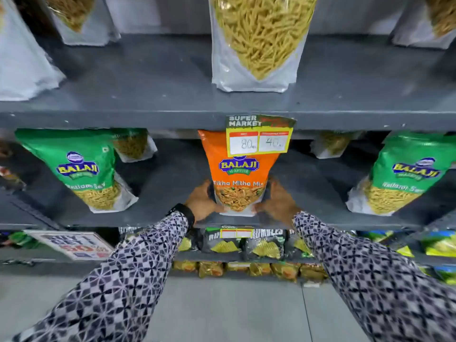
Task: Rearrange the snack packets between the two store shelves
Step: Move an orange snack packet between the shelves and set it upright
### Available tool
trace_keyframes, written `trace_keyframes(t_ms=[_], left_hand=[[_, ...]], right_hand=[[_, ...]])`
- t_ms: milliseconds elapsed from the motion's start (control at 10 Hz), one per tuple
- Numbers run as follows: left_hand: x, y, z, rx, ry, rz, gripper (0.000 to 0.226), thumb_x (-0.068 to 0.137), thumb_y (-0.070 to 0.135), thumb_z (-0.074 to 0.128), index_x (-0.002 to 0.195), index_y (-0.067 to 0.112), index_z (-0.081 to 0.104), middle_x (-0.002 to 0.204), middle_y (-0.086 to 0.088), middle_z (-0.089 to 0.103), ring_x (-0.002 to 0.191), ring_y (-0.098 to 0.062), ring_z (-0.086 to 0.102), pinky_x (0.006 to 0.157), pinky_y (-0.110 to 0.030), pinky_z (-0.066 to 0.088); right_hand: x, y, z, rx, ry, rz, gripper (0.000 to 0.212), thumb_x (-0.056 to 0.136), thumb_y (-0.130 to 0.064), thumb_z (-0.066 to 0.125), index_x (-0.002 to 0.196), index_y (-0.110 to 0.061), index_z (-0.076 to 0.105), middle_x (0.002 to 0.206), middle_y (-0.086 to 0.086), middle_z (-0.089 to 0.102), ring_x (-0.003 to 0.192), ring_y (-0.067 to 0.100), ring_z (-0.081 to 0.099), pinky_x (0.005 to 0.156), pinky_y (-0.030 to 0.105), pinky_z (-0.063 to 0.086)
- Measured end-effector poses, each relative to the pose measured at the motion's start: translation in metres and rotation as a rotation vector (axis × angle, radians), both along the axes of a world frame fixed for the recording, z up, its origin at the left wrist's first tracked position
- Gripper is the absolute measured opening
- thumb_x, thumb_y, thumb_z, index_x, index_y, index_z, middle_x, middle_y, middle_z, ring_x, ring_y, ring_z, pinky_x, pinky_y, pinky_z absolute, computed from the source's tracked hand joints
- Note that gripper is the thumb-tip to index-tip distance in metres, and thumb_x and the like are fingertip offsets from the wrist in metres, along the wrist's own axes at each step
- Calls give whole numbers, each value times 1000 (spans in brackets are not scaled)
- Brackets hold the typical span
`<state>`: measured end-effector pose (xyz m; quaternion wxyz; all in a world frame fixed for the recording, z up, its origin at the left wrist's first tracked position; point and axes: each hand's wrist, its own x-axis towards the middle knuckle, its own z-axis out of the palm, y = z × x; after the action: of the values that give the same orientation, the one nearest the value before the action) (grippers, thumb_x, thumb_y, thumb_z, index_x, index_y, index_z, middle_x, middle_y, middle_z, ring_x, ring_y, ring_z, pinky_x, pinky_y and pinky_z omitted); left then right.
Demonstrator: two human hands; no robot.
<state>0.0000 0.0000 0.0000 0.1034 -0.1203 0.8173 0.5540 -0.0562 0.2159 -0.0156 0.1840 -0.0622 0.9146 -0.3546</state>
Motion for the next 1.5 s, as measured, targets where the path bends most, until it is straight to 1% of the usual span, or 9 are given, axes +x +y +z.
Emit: trace_keyframes(t_ms=[100, 200, 400, 600, 800, 900, 1100, 1300, 1500], left_hand=[[-7, 7, -3, -15, -14, -74, 51, 77, -15, 78, 105, 22, 57, 98, 12, 64, 91, -4, 60, 84, -26, 48], [-14, 7, -18, -4, 11, -32, 54, 74, -14, 81, 97, 30, 60, 107, 0, 70, 104, -18, 64, 93, -32, 54], [-1, 16, -16, -31, 24, -54, 47, 73, -6, 85, 113, 10, 67, 111, -5, 70, 107, -21, 64, 102, -40, 52], [47, 39, -6, -55, -51, -134, 63, 49, 38, 97, 106, 29, 71, 119, 0, 77, 115, -23, 71, 104, -47, 55], [100, 98, 40, -141, -27, -298, 71, 54, 43, 97, 116, 20, 71, 118, 1, 77, 113, -22, 70, 104, -46, 55], [120, 125, 66, -165, 20, -347, 63, 62, 41, 96, 117, 23, 70, 117, 4, 77, 110, -20, 70, 101, -43, 55], [128, 159, 143, -153, 276, -419, 60, 62, 54, 90, 114, 33, 70, 119, 7, 77, 111, -16, 71, 101, -44, 56], [100, 163, 232, -111, 532, -340, 57, 67, 49, 88, 119, 36, 66, 117, 12, 77, 110, -11, 72, 100, -45, 57], [45, 174, 295, -50, 722, -203, 57, 83, 31, 83, 135, 25, 60, 130, 5, 71, 120, -15, 67, 104, -40, 54]], right_hand=[[-46, -3, -62, -215, 32, 40, 106, 44, -49, 95, 139, -34, 52, 129, 0, 71, 121, 29, 67, 105, 58, 53], [-49, 3, -76, -219, -52, 68, 128, 27, -82, 85, 137, -24, 54, 129, 8, 70, 119, 31, 68, 103, 54, 56], [-6, 7, -33, -182, 2, 28, 80, 63, -38, 90, 134, -16, 61, 125, 9, 74, 119, 30, 70, 104, 50, 55], [57, 54, -15, -259, 8, 1, 98, 39, -56, 94, 128, -24, 69, 119, -3, 80, 119, 25, 71, 107, 53, 54], [137, 118, 42, -233, 21, -41, 61, 65, -22, 98, 119, -27, 72, 114, -3, 80, 114, 23, 72, 103, 50, 56], [161, 147, 78, -212, 75, -24, 84, 61, -30, 100, 134, -23, 61, 125, -1, 77, 120, 23, 70, 103, 44, 53], [173, 195, 165, -194, 248, -14, 86, 57, -44, 99, 132, -26, 60, 123, -5, 76, 114, 20, 71, 105, 48, 54], [146, 210, 252, -354, 419, -39, 60, 67, -19, 97, 114, -37, 64, 116, -9, 79, 108, 9, 74, 95, 33, 58], [86, 203, 308, -556, 559, -92, 67, 75, -4, 89, 134, -11, 58, 124, 3, 77, 112, 14, 75, 93, 30, 62]])
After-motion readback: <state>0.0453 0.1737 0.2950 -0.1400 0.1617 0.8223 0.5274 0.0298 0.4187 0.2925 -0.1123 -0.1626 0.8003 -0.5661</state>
